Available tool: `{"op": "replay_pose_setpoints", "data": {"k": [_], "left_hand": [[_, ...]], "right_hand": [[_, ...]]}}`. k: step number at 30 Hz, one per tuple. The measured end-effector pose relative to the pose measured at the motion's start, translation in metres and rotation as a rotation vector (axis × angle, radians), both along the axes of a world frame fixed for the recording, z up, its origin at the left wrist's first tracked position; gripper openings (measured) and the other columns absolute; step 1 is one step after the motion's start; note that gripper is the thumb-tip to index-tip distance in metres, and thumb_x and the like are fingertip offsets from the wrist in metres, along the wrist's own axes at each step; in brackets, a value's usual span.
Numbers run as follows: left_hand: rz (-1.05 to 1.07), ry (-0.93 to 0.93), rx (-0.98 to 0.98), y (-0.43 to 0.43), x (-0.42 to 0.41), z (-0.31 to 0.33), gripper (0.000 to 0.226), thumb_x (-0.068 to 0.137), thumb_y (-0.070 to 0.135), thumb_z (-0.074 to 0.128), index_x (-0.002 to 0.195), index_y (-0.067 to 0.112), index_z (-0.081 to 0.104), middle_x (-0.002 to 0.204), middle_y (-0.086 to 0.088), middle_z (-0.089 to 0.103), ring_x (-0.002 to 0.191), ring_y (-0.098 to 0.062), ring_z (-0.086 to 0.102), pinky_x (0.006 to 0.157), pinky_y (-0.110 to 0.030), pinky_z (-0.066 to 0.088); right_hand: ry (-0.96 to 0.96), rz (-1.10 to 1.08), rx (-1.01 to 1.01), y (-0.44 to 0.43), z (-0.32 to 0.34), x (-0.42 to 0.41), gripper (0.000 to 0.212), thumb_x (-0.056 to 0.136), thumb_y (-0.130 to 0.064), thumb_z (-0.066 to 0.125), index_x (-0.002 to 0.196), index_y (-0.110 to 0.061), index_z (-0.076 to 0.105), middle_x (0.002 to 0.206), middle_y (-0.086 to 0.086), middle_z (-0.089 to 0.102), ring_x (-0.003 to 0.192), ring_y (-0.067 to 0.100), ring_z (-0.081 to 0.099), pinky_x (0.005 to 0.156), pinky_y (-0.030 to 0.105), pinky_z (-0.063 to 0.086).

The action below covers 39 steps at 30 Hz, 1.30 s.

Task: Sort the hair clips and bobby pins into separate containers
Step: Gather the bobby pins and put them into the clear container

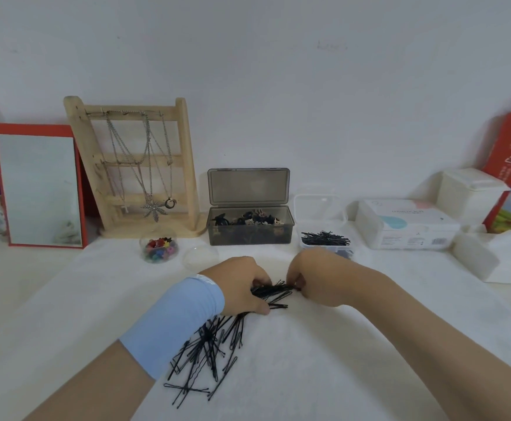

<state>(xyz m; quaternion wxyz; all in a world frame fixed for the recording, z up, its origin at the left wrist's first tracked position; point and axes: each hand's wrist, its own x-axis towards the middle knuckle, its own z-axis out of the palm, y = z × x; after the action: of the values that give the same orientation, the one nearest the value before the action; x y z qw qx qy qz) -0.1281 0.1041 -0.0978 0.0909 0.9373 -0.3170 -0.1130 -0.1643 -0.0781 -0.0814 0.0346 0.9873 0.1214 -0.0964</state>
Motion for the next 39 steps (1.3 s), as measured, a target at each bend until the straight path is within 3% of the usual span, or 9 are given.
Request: {"op": "replay_pose_setpoints", "data": {"k": [3,5,8,11,15,20,31,36,39], "left_hand": [[-0.017,-0.014,-0.022,-0.001,0.006,0.000,0.048,0.083,0.045,0.073,0.126,0.028,0.064,0.109,0.008,0.059,0.094,-0.009,0.053,0.079,-0.019,0.039],[0.024,-0.007,-0.066,0.003,0.008,-0.004,0.056,0.079,0.047,0.076,0.128,0.028,0.059,0.109,0.012,0.059,0.093,-0.006,0.054,0.078,-0.017,0.041],[0.079,0.041,-0.132,0.009,0.008,-0.007,0.076,0.072,0.052,0.079,0.136,0.033,0.042,0.114,0.016,0.052,0.097,-0.005,0.056,0.087,-0.026,0.050],[0.010,0.037,-0.099,0.008,0.008,-0.006,0.077,0.077,0.053,0.075,0.144,0.038,0.040,0.120,0.015,0.047,0.099,-0.007,0.054,0.092,-0.028,0.048],[-0.076,0.010,-0.081,0.000,0.009,-0.004,0.047,0.085,0.046,0.070,0.130,0.036,0.060,0.116,0.011,0.049,0.099,-0.009,0.050,0.091,-0.026,0.044],[-0.082,0.010,-0.094,0.000,0.011,-0.006,0.046,0.085,0.042,0.071,0.128,0.033,0.060,0.113,0.009,0.053,0.096,-0.009,0.050,0.086,-0.022,0.043],[-0.074,0.051,-0.003,0.003,0.007,0.002,0.060,0.084,0.051,0.069,0.136,0.027,0.055,0.119,0.010,0.052,0.112,-0.013,0.054,0.099,-0.032,0.045],[0.098,0.009,0.068,0.023,0.011,0.026,0.090,0.072,0.065,0.073,0.147,0.028,0.040,0.120,0.020,0.050,0.116,-0.007,0.051,0.101,-0.029,0.044],[0.071,0.023,0.086,0.017,0.004,0.021,0.090,0.070,0.066,0.073,0.147,0.030,0.042,0.121,0.019,0.050,0.115,-0.007,0.051,0.099,-0.029,0.045]], "right_hand": [[-0.095,0.036,0.194,0.003,-0.002,0.000,0.036,0.088,-0.005,0.053,0.110,-0.023,0.076,0.101,0.001,0.074,0.093,0.021,0.067,0.074,0.022,0.052],[-0.122,0.033,0.311,0.002,-0.006,0.001,0.038,0.089,-0.004,0.056,0.115,-0.024,0.073,0.101,-0.002,0.075,0.091,0.015,0.067,0.063,0.005,0.042],[-0.119,0.014,0.472,-0.002,-0.006,0.003,0.037,0.087,-0.006,0.062,0.117,-0.027,0.072,0.097,-0.006,0.075,0.088,0.010,0.066,0.065,0.003,0.041],[-0.085,-0.020,0.416,-0.006,-0.001,0.004,0.037,0.088,-0.013,0.065,0.121,-0.029,0.069,0.106,-0.011,0.069,0.091,0.008,0.062,0.073,0.015,0.047],[0.043,-0.045,0.209,-0.011,0.003,0.001,0.038,0.090,-0.014,0.059,0.125,-0.026,0.065,0.114,-0.008,0.066,0.087,0.008,0.054,0.052,0.006,0.034],[-0.025,-0.032,0.256,-0.002,-0.001,0.003,0.035,0.088,-0.005,0.055,0.109,-0.023,0.076,0.101,-0.002,0.075,0.091,0.017,0.068,0.046,-0.001,0.033],[-0.244,-0.038,0.685,-0.007,0.001,0.006,0.031,0.085,-0.002,0.069,0.110,-0.021,0.072,0.089,-0.009,0.073,0.072,-0.001,0.061,0.070,0.006,0.045],[-0.108,-0.004,0.607,0.002,-0.004,0.002,0.038,0.092,-0.012,0.064,0.126,-0.030,0.065,0.096,-0.029,0.058,0.081,-0.013,0.057,0.082,0.012,0.047],[0.045,0.014,0.362,-0.002,-0.001,0.000,0.042,0.085,-0.031,0.064,0.127,-0.027,0.062,0.117,-0.013,0.055,0.103,0.007,0.057,0.094,0.031,0.050]]}}
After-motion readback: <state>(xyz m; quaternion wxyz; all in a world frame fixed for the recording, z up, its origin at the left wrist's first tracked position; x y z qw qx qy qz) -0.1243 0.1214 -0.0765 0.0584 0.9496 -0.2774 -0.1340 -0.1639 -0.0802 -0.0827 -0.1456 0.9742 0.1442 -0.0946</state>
